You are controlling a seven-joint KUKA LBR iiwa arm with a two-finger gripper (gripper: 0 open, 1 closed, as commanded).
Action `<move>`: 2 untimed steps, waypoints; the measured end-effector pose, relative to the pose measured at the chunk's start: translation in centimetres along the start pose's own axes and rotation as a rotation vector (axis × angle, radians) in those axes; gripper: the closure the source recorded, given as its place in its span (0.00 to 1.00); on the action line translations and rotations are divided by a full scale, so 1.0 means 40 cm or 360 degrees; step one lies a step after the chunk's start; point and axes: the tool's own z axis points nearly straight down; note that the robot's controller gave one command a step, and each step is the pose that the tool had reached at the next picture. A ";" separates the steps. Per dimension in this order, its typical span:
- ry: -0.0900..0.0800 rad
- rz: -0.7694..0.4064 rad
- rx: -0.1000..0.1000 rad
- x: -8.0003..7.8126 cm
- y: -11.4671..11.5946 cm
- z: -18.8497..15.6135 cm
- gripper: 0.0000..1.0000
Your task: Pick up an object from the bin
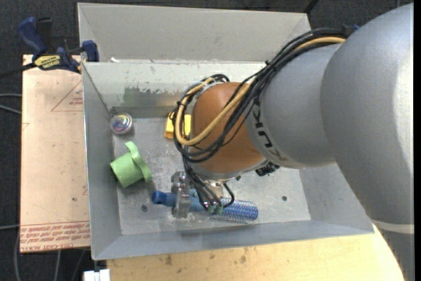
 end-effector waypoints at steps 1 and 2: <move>-0.0022 -0.0004 -0.0006 -0.063 -0.021 -0.175 1.00; -0.0019 -0.0571 0.0000 -0.077 -0.062 -0.311 1.00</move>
Offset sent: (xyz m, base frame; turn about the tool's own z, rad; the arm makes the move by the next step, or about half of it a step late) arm 0.0231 -0.0098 0.0670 -0.0024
